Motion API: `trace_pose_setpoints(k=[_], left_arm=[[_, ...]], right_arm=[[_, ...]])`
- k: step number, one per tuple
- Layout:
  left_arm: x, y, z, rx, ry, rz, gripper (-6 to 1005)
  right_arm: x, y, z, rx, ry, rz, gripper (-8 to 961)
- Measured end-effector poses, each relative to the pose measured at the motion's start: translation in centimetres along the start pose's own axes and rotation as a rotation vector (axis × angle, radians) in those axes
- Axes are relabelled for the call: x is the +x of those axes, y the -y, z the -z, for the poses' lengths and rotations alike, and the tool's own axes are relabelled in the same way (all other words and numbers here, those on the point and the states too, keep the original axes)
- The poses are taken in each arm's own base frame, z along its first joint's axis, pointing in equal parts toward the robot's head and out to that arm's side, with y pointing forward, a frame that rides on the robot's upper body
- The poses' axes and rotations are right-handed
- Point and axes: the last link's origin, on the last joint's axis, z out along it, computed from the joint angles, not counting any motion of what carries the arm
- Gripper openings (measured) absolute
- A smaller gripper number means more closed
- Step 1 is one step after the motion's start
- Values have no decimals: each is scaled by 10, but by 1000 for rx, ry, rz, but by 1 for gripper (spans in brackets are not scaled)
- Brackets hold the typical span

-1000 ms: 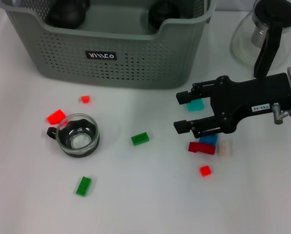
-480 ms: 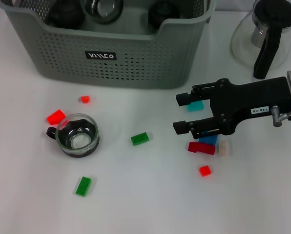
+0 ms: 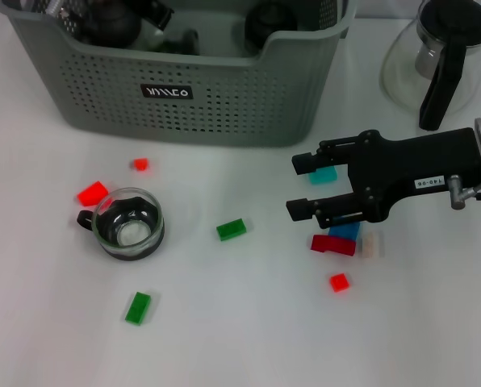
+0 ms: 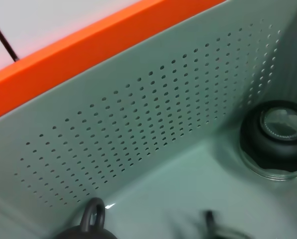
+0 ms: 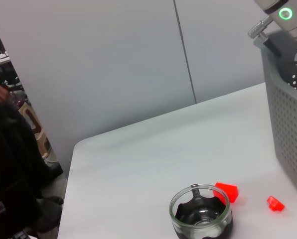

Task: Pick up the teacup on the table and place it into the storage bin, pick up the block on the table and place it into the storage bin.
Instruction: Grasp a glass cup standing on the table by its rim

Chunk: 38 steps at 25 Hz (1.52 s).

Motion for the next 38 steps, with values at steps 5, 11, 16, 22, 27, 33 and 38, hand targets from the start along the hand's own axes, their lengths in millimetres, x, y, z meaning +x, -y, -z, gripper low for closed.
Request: trace_pose_setpoints(k=[5, 11, 16, 22, 27, 33, 38], left_arm=[[0, -6, 5, -28, 14, 1, 268], [17, 1, 64, -123, -164, 141, 393], [8, 6, 130, -303, -506, 213, 550], [-50, 34, 162, -587, -912, 588, 873], [-98, 50, 154, -853, -829, 698, 874], [-159, 42, 131, -952, -372, 550, 874], [-176, 28, 130, -785, -8, 343, 873]], right_arm=[[0, 0, 0, 0, 1, -1, 761], [-1, -1, 0, -5, 1, 1, 761], [-2, 0, -1, -8, 1, 5, 761], [-3, 0, -1, -10, 4, 7, 761], [-5, 0, -1, -11, 13, 4, 760], [-5, 0, -1, -7, 15, 4, 761], [-7, 1, -1, -6, 15, 8, 760]])
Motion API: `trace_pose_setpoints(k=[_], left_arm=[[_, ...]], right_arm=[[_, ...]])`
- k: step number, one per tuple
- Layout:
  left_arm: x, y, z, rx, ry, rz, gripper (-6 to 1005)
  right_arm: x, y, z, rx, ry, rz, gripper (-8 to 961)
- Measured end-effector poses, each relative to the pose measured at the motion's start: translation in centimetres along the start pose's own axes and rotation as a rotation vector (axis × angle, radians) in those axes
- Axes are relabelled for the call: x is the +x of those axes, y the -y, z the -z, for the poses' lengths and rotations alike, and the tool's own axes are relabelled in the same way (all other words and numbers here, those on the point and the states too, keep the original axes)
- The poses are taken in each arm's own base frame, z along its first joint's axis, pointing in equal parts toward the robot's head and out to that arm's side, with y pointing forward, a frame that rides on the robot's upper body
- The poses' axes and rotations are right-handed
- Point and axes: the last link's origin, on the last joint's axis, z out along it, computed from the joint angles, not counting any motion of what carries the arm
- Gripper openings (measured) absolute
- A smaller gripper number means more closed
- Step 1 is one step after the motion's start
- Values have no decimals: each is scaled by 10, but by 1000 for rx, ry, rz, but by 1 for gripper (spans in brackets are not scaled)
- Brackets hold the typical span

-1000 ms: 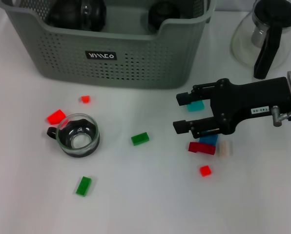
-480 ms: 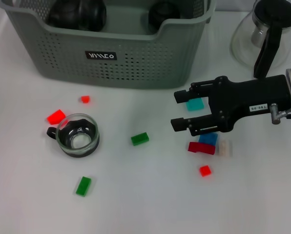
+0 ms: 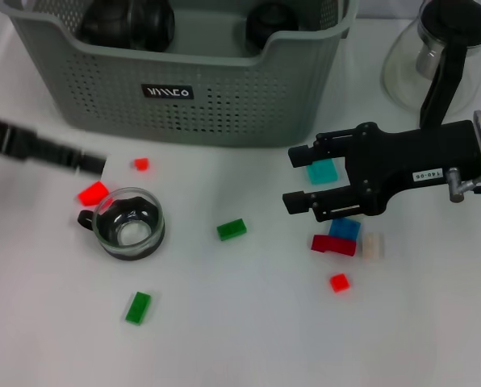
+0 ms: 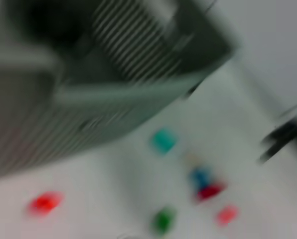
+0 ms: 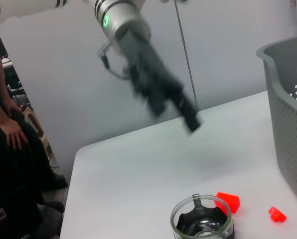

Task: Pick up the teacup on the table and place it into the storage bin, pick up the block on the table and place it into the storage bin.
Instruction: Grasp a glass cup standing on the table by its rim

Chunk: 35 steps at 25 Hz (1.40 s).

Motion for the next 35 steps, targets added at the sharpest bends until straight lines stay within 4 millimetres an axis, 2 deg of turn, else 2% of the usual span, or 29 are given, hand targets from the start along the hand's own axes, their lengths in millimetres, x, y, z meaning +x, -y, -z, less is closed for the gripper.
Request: trace_pose_setpoints(k=[7, 13, 19, 30, 35], left_arm=[[17, -8, -36, 380, 287, -62, 872], [33, -15, -70, 534, 343, -66, 869], [38, -18, -91, 565, 362, -104, 762], [36, -18, -114, 546, 432, -129, 666], [33, -11, -121, 547, 447, -103, 470]], right_arm=[[-1, 0, 0, 0, 0, 1, 760], [-1, 1, -2, 0, -3, 5, 761], [0, 0, -2, -1, -4, 4, 760], [1, 0, -2, -1, -4, 3, 760], [2, -1, -1, -5, -3, 1, 760]])
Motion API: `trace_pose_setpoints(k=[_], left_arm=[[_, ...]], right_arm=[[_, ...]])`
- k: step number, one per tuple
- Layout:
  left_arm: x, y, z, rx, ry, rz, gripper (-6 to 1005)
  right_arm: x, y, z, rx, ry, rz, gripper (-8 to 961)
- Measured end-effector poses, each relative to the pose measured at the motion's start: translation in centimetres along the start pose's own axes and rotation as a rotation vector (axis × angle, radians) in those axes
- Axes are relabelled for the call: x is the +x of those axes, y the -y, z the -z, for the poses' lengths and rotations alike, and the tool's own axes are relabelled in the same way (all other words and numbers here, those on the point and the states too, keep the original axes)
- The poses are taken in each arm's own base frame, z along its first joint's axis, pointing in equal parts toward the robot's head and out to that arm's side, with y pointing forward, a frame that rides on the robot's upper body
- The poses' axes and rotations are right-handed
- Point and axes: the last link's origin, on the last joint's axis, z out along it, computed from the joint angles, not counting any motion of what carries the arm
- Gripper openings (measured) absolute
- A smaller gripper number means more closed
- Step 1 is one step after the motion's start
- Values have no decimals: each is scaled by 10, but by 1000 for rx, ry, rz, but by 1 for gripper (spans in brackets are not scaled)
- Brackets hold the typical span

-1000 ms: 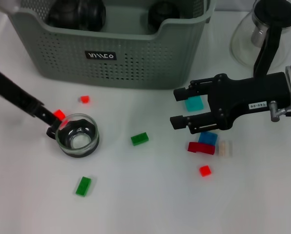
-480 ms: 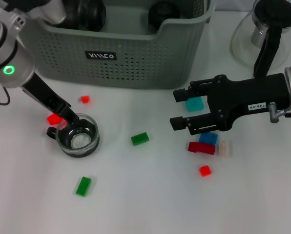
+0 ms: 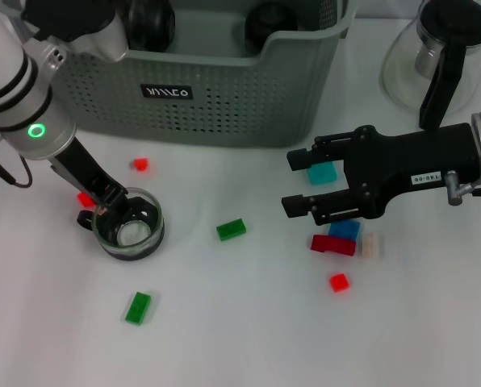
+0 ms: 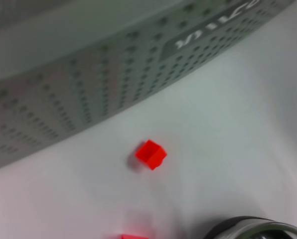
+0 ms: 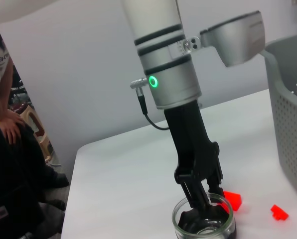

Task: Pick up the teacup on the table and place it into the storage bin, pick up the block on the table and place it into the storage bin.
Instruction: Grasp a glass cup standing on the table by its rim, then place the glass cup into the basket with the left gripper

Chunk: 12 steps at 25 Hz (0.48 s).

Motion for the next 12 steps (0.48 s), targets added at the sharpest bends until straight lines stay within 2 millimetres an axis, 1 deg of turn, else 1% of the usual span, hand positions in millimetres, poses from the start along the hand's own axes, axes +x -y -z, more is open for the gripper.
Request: trace_pose_setpoints(k=[6, 11, 12], left_arm=[[1, 3, -7, 0, 12, 31, 454], [1, 5, -6, 1, 16, 67, 276], [1, 6, -6, 0, 19, 71, 207]], right_arm=[[0, 0, 0, -1, 1, 0, 761], [0, 0, 0, 0, 0, -1, 761], [1, 0, 0, 0, 0, -1, 761]])
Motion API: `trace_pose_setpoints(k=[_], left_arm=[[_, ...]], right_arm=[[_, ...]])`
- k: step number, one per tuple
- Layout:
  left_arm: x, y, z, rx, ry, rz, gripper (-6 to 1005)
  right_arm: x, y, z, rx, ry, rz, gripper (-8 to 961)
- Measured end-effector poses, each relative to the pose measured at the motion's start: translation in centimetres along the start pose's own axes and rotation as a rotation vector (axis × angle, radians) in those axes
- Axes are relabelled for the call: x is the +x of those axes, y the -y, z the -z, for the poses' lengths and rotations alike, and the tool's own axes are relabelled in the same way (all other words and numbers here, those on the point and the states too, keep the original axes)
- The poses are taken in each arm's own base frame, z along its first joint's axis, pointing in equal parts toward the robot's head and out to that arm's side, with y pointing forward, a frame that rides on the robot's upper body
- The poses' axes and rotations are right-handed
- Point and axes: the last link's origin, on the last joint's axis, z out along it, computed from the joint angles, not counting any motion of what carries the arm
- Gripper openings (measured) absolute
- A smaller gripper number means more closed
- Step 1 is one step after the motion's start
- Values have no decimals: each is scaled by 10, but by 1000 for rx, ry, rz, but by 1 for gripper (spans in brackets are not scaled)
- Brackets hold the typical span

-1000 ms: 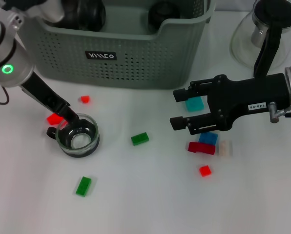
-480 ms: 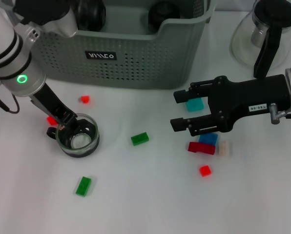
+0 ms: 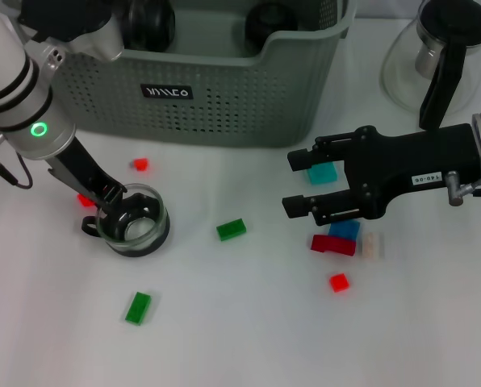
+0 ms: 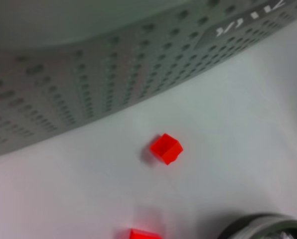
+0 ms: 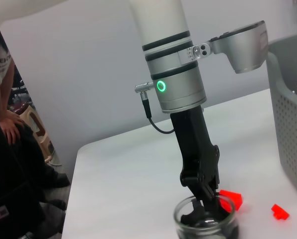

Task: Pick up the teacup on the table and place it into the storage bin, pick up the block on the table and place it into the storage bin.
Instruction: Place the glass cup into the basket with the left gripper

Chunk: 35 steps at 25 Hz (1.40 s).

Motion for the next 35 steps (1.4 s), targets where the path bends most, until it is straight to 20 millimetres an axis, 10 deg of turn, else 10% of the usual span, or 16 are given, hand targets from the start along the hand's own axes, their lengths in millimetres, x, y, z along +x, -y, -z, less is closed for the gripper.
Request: trace_pose_setpoints(k=[2, 11, 23, 30, 35], left_arm=[[0, 0, -1, -3, 6, 1, 70], [-7, 3, 5, -60, 1, 16, 47], [-45, 36, 81, -1093, -784, 24, 43], [-5, 49, 124, -1098, -1028, 121, 43], [47, 52, 137, -815, -885, 171, 50]], right_arm=[[0, 0, 0, 0, -1, 3, 761], [1, -1, 0, -4, -2, 6, 760], [4, -2, 1, -4, 2, 4, 761], [6, -3, 0, -11, 4, 8, 761], [8, -4, -1, -17, 2, -3, 760]])
